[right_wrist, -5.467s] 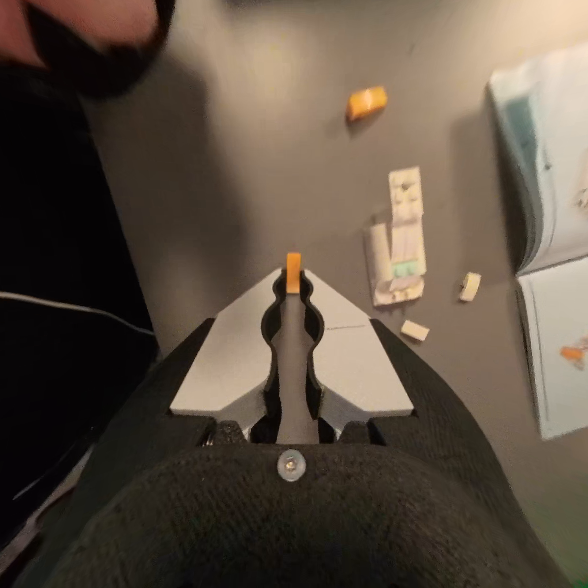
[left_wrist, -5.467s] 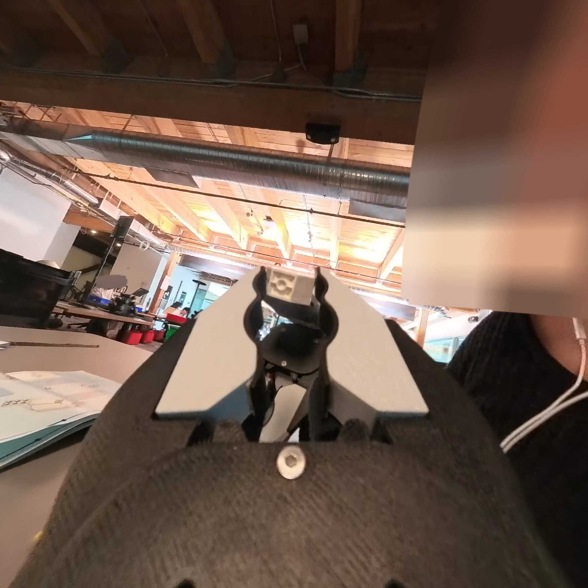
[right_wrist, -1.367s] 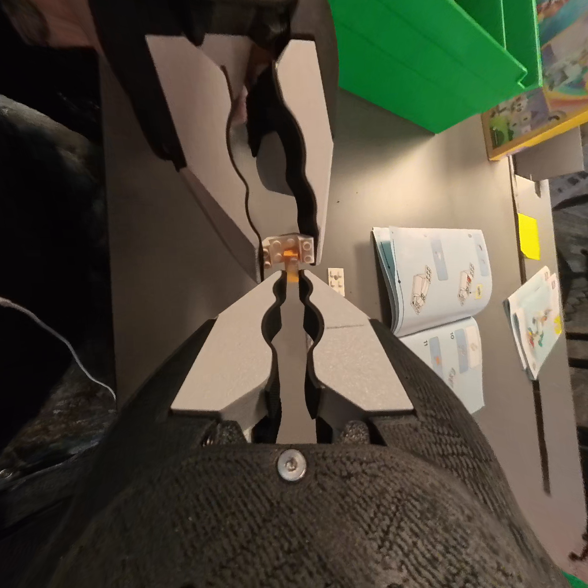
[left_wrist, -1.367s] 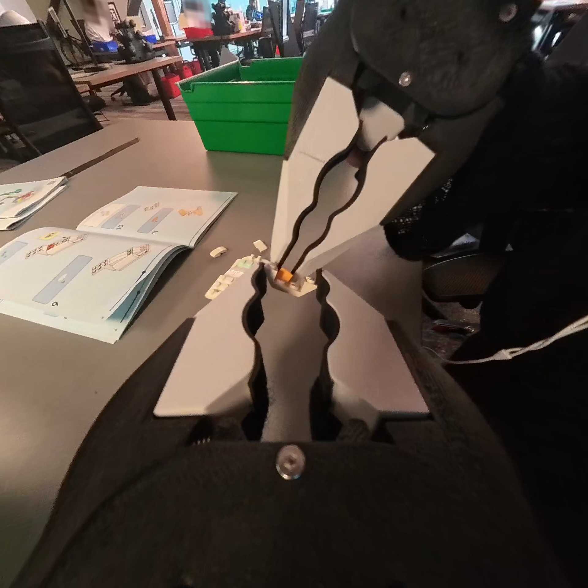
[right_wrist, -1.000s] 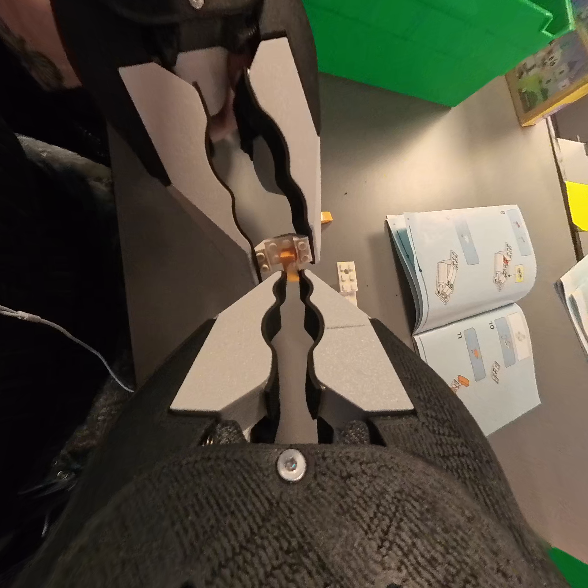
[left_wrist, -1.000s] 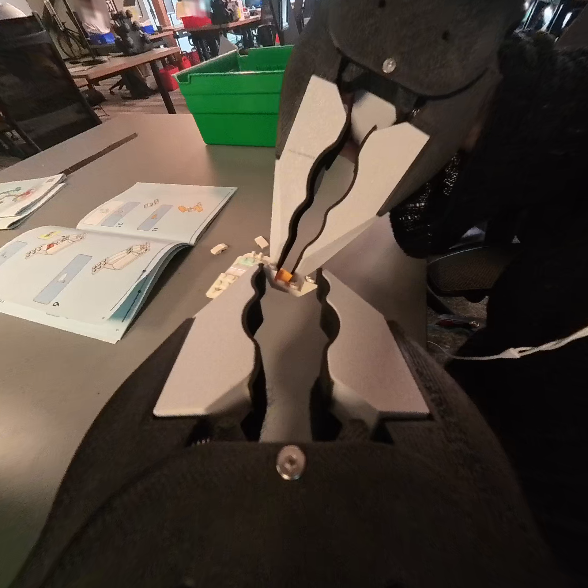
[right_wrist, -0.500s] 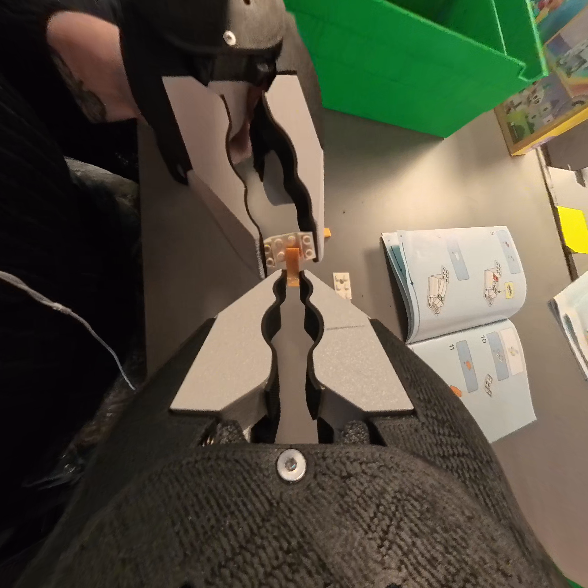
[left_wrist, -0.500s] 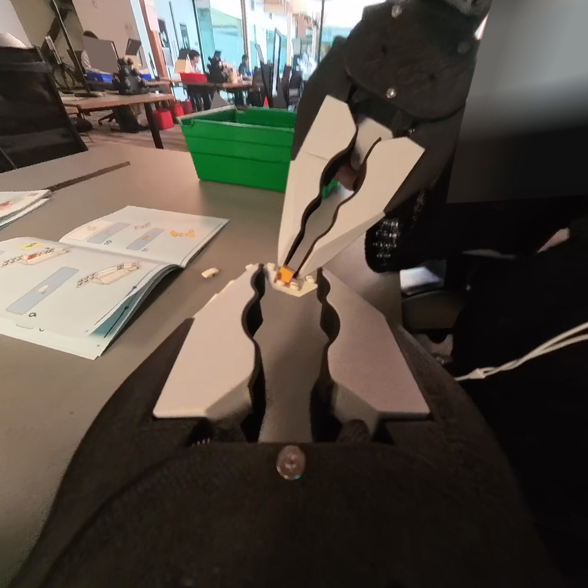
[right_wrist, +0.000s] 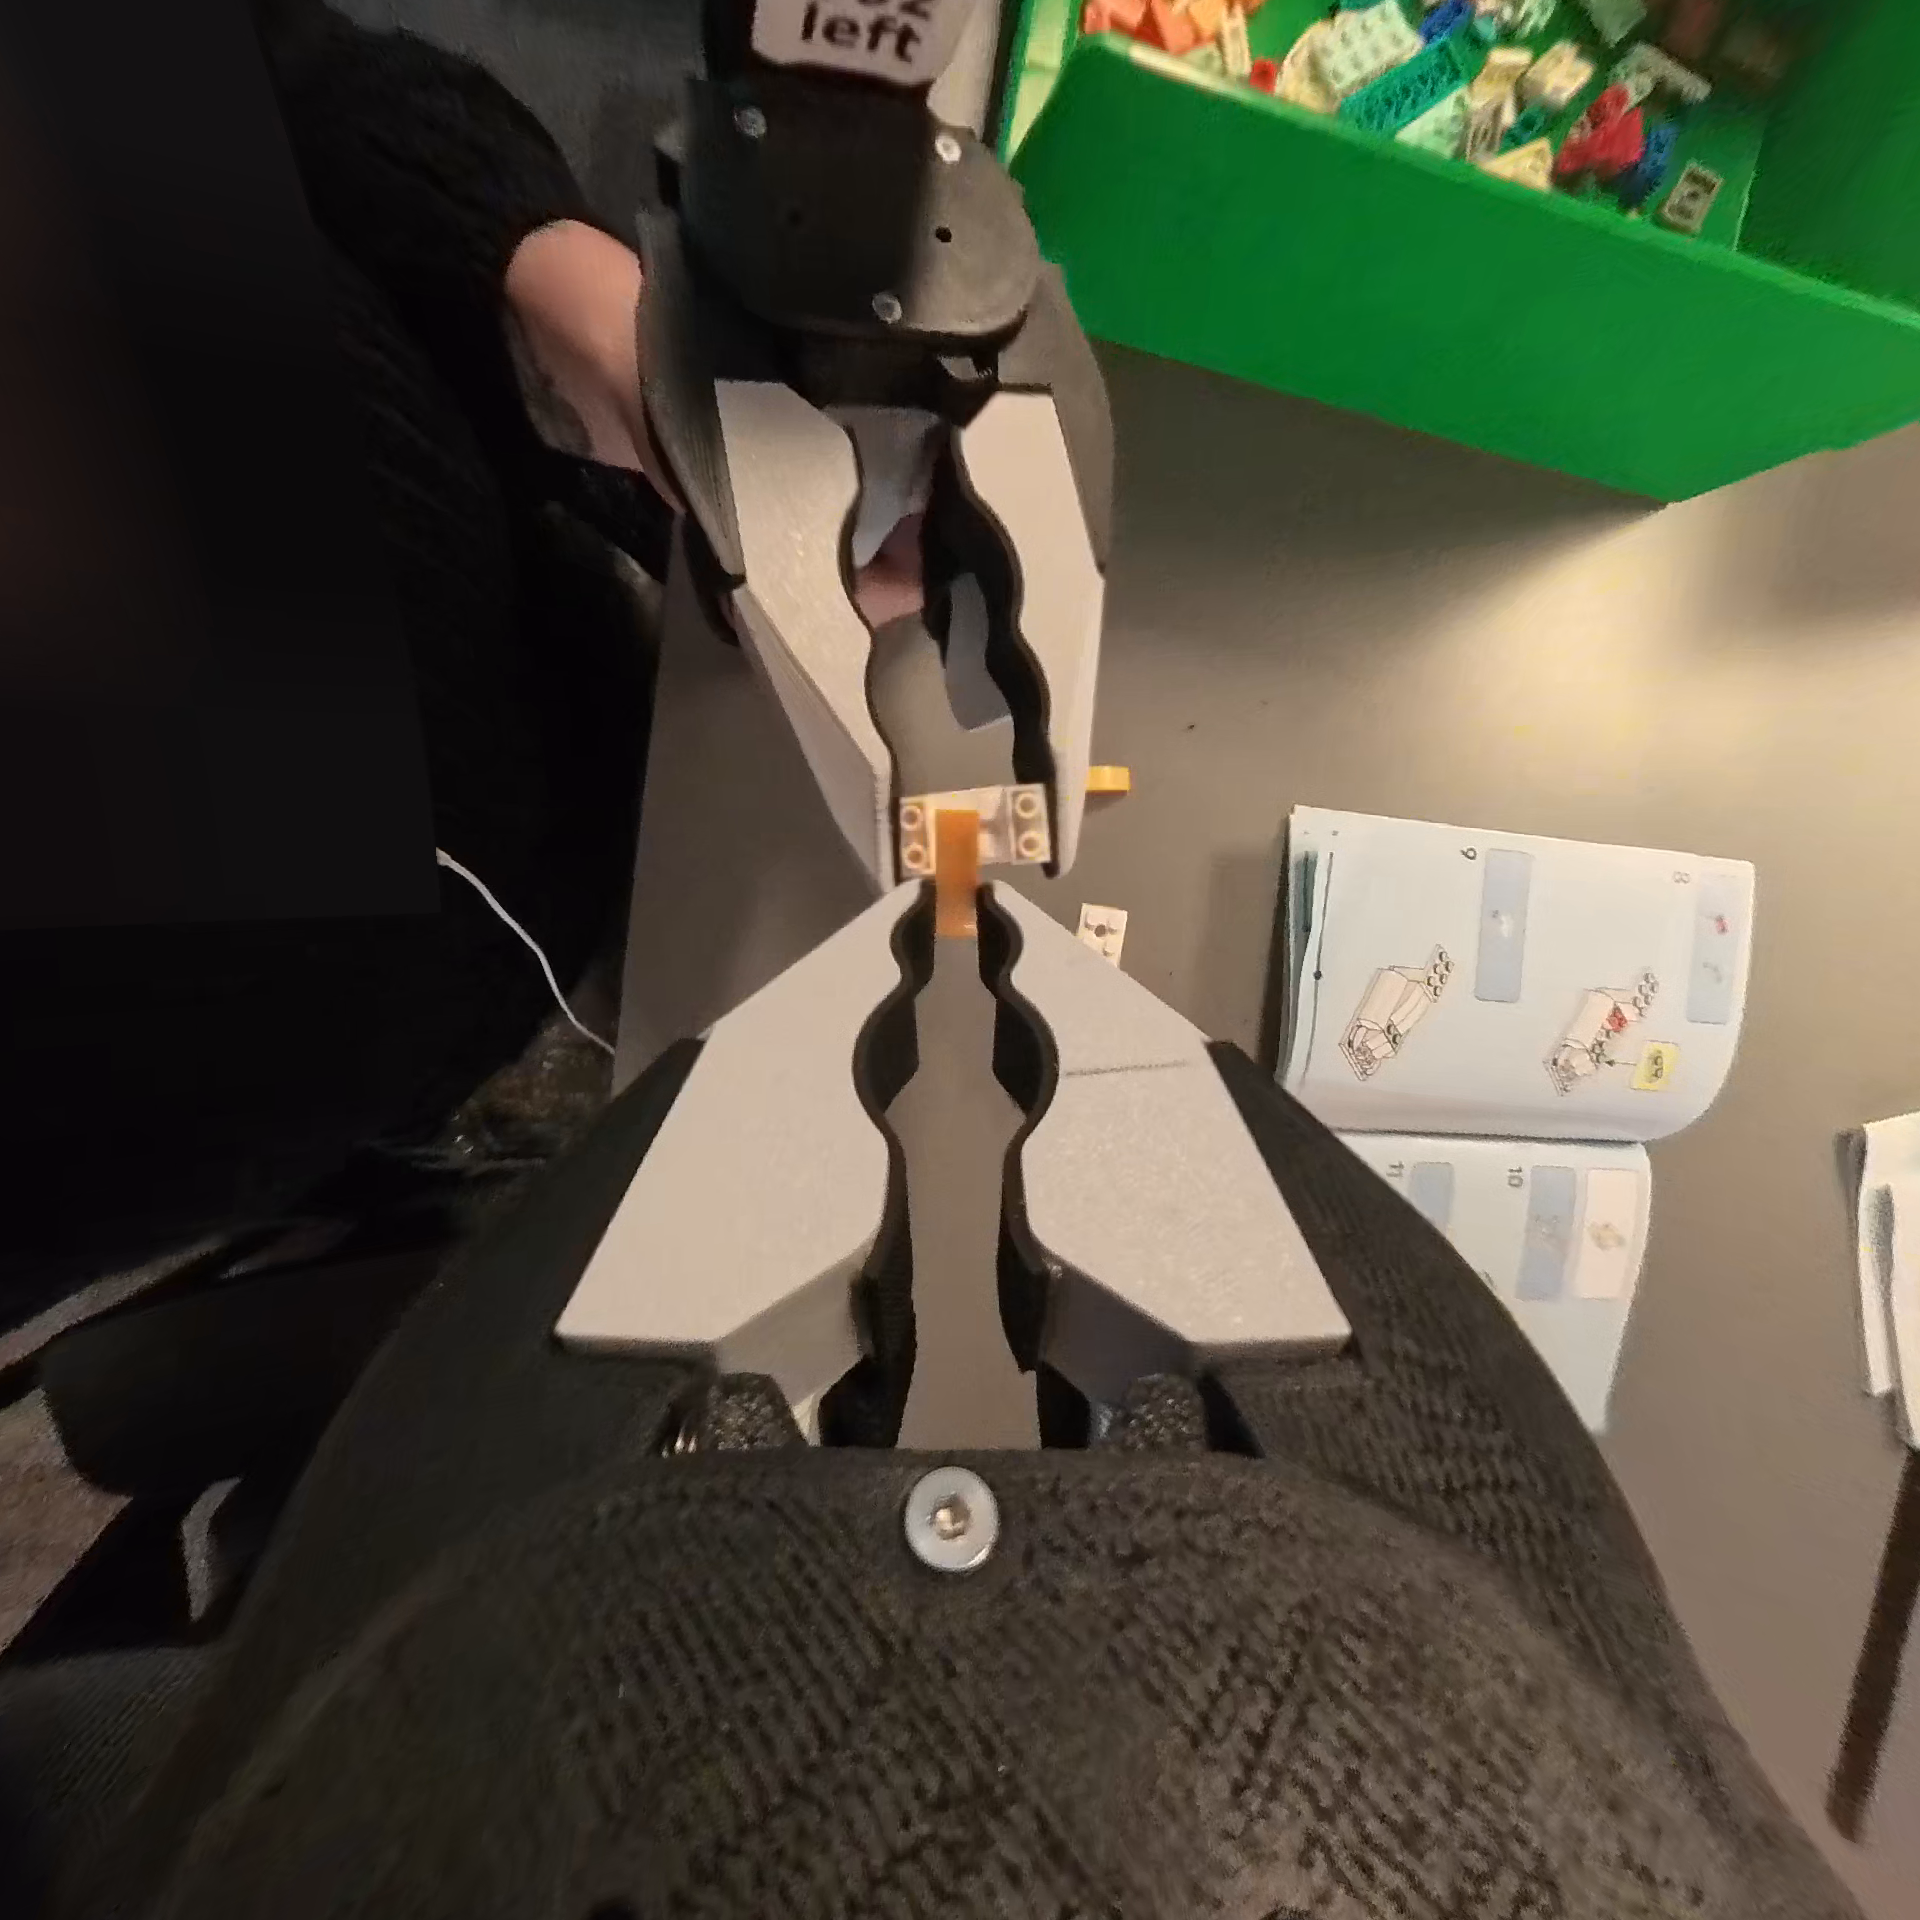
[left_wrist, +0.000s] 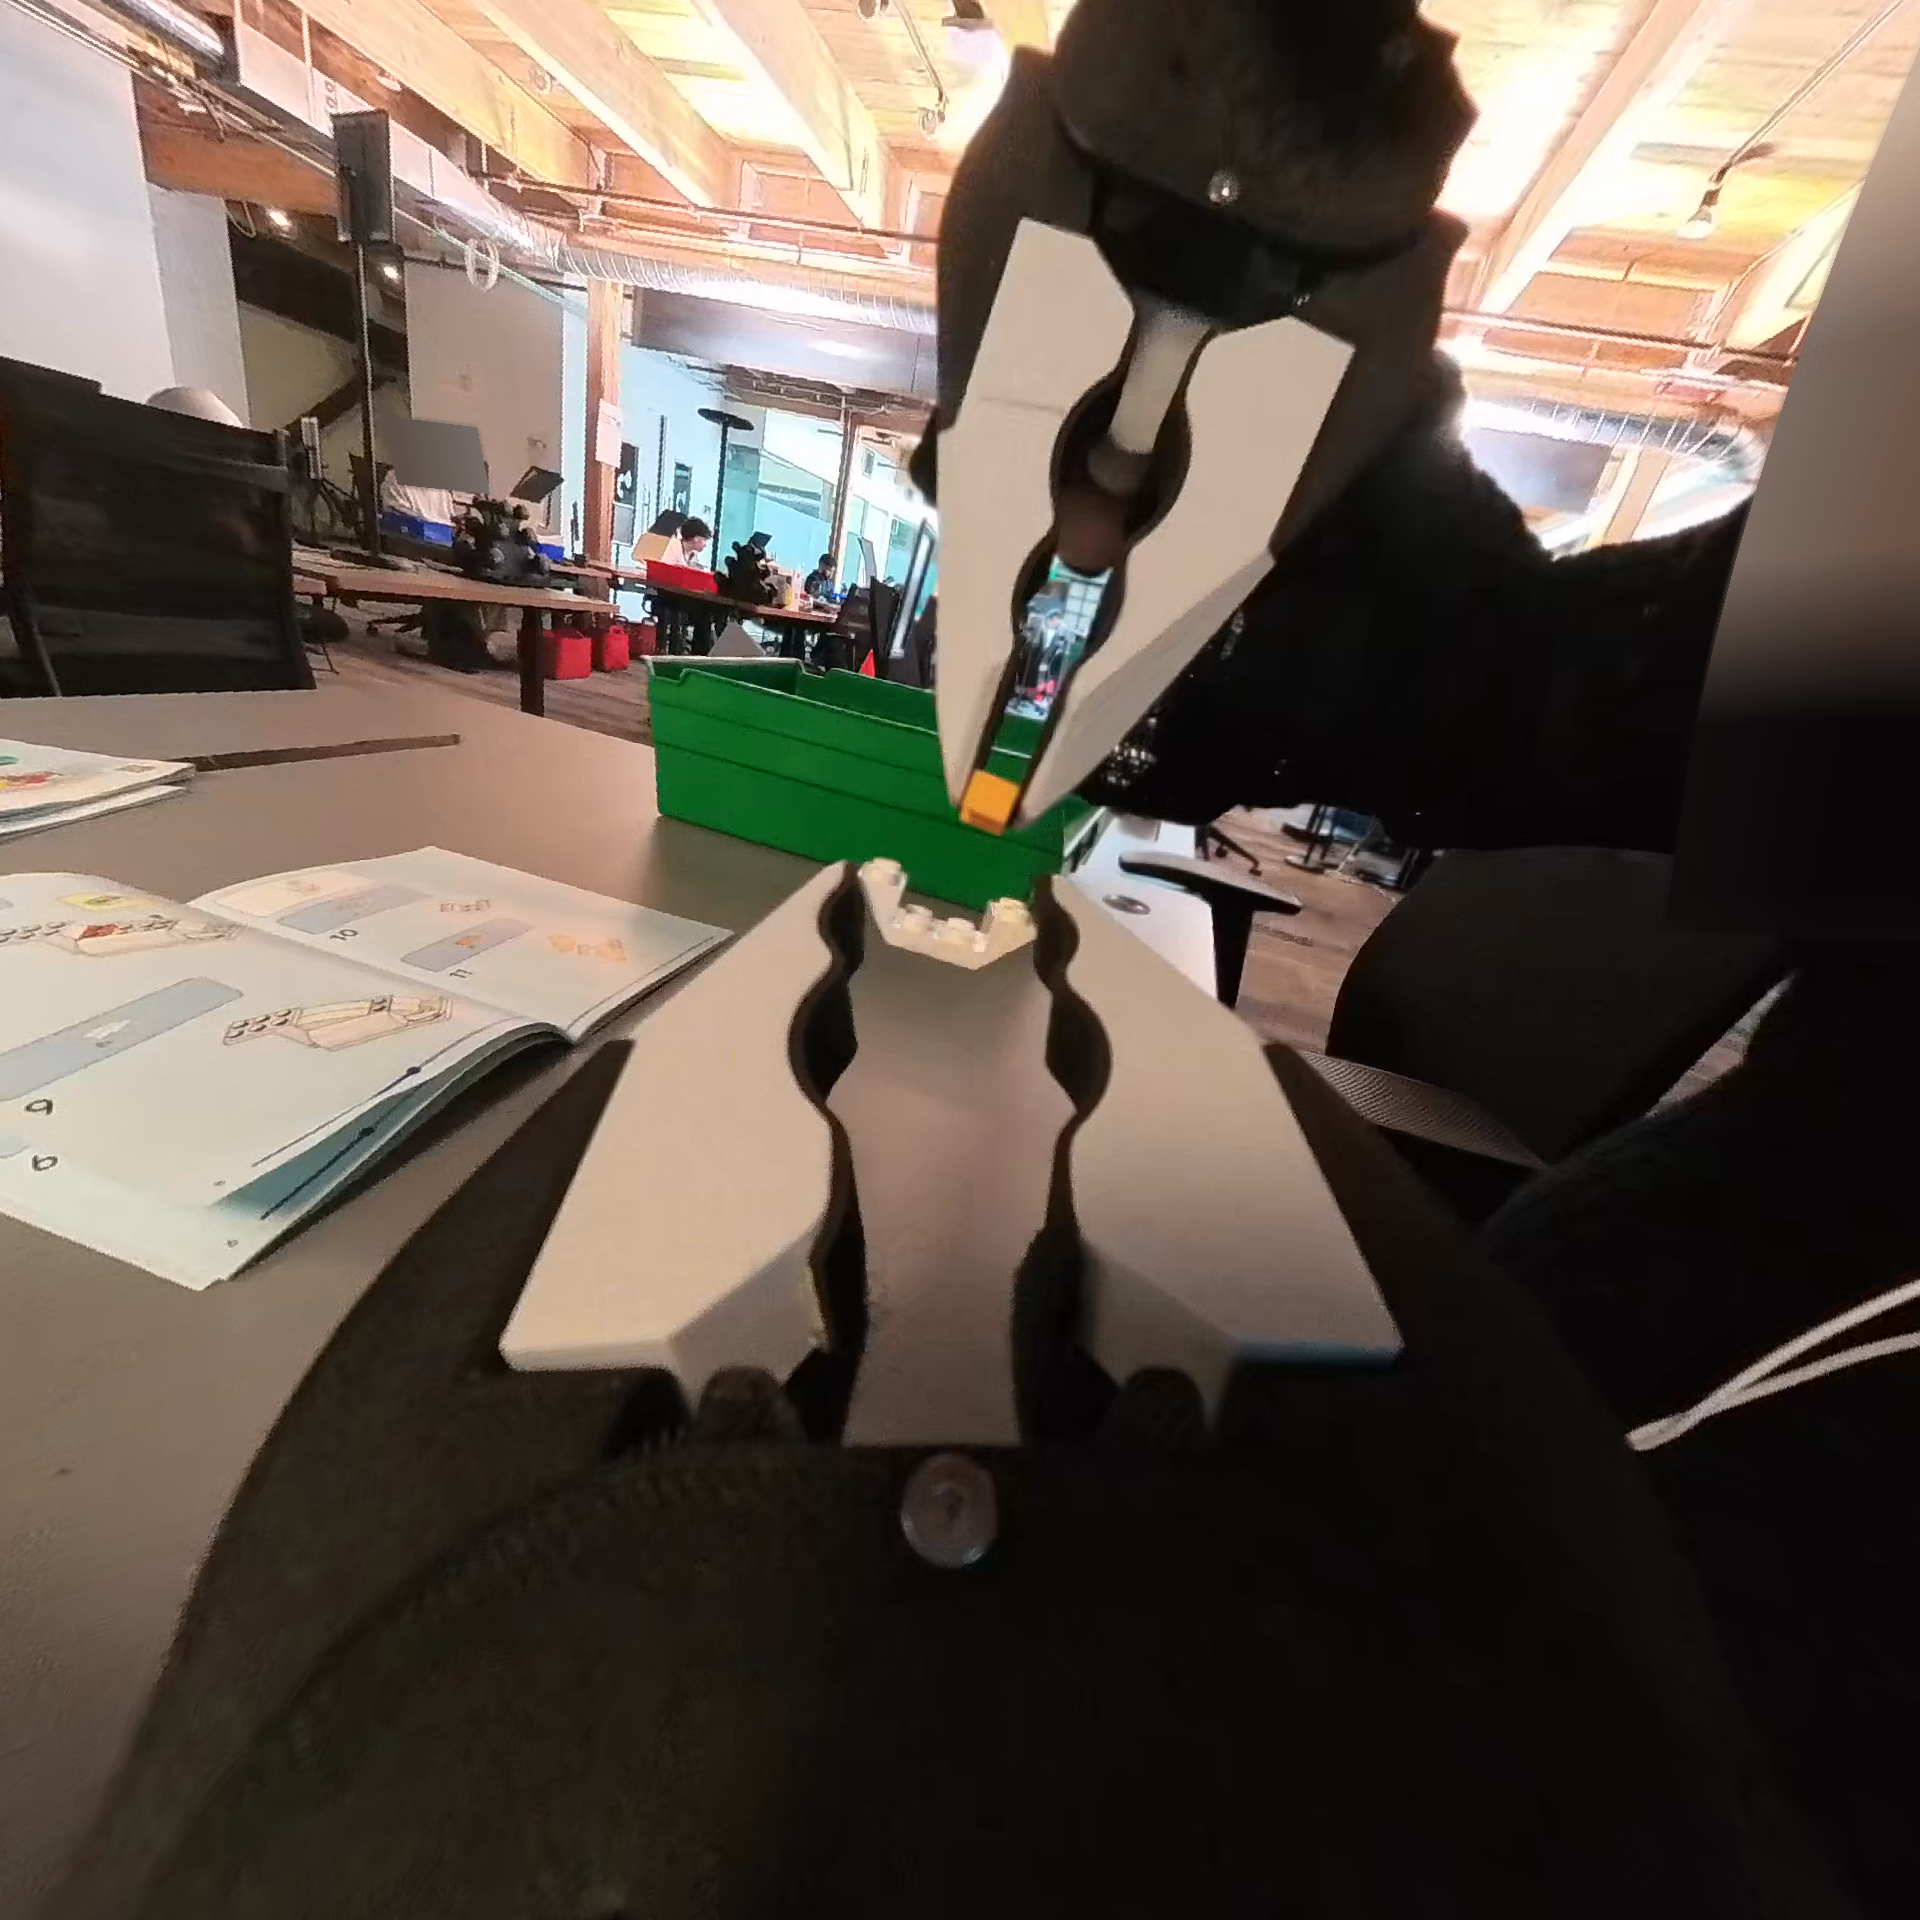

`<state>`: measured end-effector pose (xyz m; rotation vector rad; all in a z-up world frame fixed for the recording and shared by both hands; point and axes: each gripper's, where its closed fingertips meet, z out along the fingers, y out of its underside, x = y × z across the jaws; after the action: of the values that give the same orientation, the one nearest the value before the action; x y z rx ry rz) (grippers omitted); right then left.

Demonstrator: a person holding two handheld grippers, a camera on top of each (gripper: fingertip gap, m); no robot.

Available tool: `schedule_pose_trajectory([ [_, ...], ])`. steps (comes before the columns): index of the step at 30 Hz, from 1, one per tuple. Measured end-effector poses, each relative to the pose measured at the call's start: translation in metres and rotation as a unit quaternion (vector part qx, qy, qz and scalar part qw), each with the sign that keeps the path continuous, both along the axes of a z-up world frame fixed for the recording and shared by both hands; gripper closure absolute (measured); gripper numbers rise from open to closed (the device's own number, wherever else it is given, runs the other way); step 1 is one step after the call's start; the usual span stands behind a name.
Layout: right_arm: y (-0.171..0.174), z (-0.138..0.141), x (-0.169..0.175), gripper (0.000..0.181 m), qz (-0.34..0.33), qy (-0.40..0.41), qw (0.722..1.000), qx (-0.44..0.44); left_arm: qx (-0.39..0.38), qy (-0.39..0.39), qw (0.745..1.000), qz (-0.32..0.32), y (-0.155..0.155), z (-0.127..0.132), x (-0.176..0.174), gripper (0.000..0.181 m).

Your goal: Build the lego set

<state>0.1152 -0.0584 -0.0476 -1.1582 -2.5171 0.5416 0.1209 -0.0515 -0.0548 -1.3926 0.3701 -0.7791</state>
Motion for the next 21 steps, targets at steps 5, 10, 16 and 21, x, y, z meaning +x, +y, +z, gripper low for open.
schedule_pose_trajectory([
  [5,0.003,-0.010,0.002,0.175,0.006,-0.062,0.998,0.032,0.002,-0.021,1.000,-0.018,-0.004,0.003,0.000,0.149],
  [10,0.001,-0.013,-0.003,0.175,-0.008,-0.078,0.997,0.022,0.000,-0.017,1.000,-0.023,-0.004,0.001,0.004,0.149],
  [16,0.000,-0.016,-0.004,0.175,-0.017,-0.096,0.995,0.032,0.000,-0.025,0.999,-0.025,-0.005,0.002,0.003,0.150],
  [21,0.003,-0.020,0.001,0.175,-0.019,-0.114,0.992,0.052,0.000,-0.029,0.999,-0.025,-0.005,0.002,0.002,0.150],
])
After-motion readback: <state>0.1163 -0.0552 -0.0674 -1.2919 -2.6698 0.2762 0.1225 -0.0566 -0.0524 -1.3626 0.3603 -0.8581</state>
